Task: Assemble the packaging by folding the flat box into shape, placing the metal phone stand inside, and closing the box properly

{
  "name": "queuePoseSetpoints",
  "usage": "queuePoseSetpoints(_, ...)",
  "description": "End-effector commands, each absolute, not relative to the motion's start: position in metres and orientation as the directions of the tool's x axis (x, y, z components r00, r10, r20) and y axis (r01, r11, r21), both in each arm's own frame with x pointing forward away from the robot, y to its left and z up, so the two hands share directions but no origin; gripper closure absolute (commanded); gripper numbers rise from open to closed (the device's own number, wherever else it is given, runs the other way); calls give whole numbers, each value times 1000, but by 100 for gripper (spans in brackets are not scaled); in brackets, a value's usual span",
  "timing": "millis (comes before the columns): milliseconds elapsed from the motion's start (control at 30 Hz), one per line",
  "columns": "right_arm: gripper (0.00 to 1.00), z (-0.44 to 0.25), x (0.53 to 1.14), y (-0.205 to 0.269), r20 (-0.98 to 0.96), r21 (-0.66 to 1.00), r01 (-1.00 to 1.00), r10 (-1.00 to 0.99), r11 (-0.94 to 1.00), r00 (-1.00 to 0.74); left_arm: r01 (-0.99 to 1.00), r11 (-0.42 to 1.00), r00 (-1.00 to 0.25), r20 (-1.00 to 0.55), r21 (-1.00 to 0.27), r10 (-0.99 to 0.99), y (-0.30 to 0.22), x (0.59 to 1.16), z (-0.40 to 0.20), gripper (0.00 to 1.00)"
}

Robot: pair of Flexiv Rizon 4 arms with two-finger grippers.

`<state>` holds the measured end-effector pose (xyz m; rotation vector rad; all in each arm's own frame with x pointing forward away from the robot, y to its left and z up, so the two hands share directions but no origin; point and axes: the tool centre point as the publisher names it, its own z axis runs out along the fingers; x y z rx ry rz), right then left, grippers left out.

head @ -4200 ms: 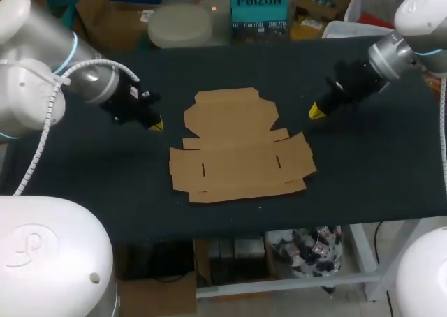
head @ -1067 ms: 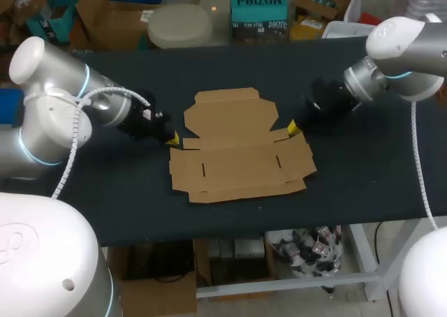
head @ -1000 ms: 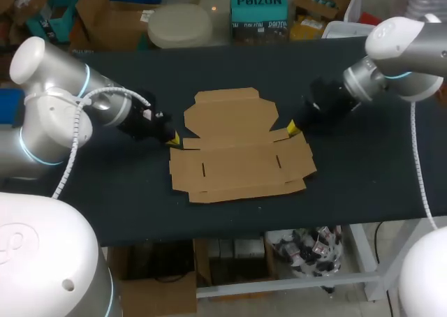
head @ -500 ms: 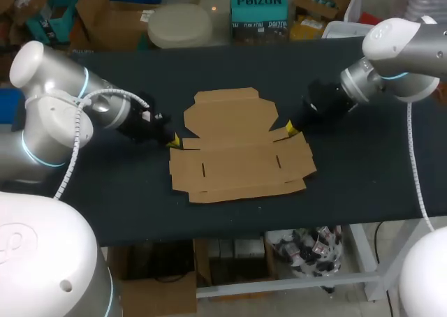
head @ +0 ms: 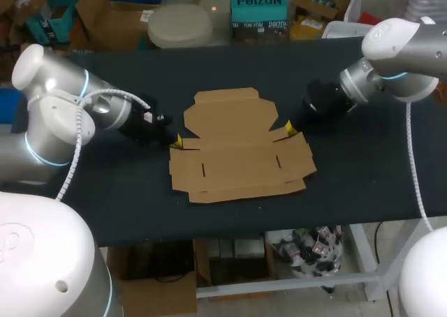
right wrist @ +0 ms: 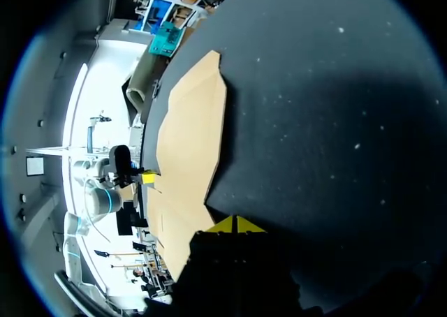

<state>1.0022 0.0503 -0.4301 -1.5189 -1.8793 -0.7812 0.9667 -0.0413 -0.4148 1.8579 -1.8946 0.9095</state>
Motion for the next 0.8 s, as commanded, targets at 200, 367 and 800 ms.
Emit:
queuePoseSetpoints(200, 100, -434, 1004, 53, 760, 83, 981, 626, 175, -176, -977, -54, -94, 642, -207, -761, -42, 966, -417, 100)
queuePoseSetpoints(367, 100, -431, 1002, 55, 760, 92, 981, 625, 172, -180, -977, -51, -95, 638, -207, -764, -45, 965, -415, 100)
queuePoseSetpoints(800, 100, -420, 999, 65, 740, 124, 976, 638, 180, -212, -978, -37, -104, 628, -208, -771, -51, 966, -410, 100)
